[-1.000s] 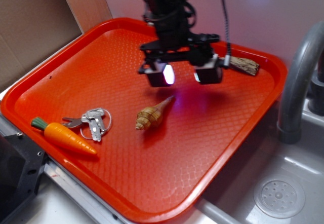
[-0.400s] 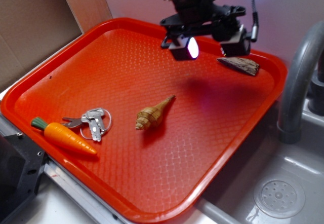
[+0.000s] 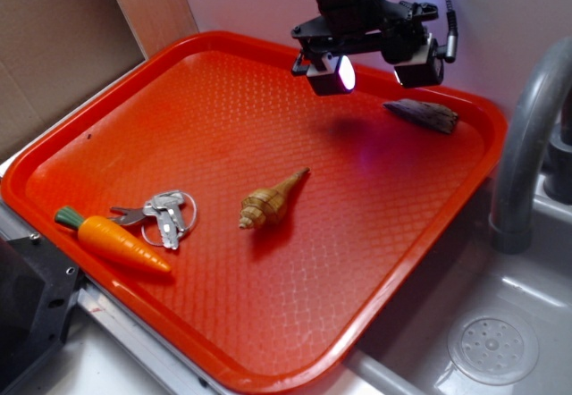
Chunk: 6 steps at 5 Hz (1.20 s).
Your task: Grab the wood chip.
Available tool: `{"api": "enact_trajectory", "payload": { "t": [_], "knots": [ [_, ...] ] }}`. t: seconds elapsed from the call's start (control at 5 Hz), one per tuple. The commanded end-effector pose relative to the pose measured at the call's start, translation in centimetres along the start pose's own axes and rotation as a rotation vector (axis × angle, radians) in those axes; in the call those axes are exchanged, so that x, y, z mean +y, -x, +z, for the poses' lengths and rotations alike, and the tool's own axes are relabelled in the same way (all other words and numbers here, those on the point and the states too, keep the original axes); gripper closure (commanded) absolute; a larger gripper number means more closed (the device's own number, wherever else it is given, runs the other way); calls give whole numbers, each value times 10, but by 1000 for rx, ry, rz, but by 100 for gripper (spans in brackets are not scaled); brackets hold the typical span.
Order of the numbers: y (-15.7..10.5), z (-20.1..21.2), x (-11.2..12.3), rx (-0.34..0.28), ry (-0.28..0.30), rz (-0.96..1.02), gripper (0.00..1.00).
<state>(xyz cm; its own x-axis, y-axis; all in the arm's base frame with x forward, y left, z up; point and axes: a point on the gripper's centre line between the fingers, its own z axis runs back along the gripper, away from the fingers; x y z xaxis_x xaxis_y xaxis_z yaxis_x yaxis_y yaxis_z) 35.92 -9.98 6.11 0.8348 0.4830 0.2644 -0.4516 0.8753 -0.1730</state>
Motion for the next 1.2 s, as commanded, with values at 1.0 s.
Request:
{"api": "enact_trajectory", "payload": {
  "t": [1.0],
  "knots": [
    [64, 18, 22, 251, 48, -49, 0]
  ]
}}
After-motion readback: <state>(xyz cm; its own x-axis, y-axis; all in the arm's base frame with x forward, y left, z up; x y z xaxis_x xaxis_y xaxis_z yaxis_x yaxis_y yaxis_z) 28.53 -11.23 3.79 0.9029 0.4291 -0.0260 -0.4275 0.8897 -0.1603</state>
